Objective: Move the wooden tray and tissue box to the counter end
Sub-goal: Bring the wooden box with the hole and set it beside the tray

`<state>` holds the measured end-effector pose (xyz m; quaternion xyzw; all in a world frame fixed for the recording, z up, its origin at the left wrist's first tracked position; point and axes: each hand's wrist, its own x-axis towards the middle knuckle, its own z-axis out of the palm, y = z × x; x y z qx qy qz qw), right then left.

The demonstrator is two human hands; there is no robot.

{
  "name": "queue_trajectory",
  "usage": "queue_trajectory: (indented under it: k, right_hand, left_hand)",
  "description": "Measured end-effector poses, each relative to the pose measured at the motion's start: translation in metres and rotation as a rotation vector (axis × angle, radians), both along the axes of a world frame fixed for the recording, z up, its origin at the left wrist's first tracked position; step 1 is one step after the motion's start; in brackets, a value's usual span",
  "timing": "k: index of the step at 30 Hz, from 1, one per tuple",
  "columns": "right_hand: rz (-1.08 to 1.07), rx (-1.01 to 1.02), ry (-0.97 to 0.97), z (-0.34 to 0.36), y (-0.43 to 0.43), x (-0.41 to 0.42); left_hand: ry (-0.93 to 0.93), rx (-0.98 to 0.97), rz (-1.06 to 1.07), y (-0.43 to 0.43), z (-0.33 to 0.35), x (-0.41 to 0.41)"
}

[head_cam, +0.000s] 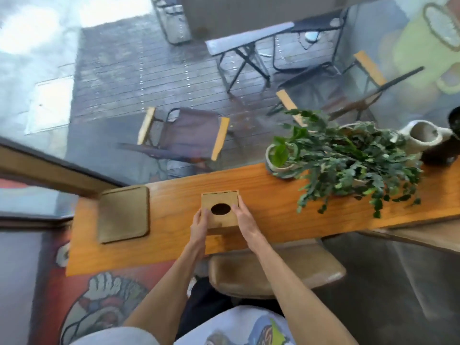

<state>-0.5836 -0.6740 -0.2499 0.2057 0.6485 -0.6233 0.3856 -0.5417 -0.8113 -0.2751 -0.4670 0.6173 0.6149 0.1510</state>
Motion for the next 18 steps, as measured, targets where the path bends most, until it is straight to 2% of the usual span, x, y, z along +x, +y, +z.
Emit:
queue_trajectory:
  k: [5,9,13,15,18]
  right_hand:
    - [0.159,0.03,0.017,0.027,-0.075,0.01]
    - [0.298,0.132,0.223,0.041,-0.133,0.028]
    - [0.361,0.131,0.294,0.047,-0.193,0.053]
    - [0.369,0.087,0.274,0.053,-0.22,0.07]
    - [0.303,-0.017,0.139,0.071,-0.26,0.088]
  left_hand:
    - [0.034,0.004,0.177,-0.086,0.018,0.039]
    - [0.217,0.075,0.265,-0.133,0.059,0.067]
    - [0.287,0.084,0.305,-0.193,0.076,0.096]
    - [0.312,0.079,0.295,-0.23,0.082,0.112]
    - [0.307,0.113,0.27,-0.289,0.089,0.137]
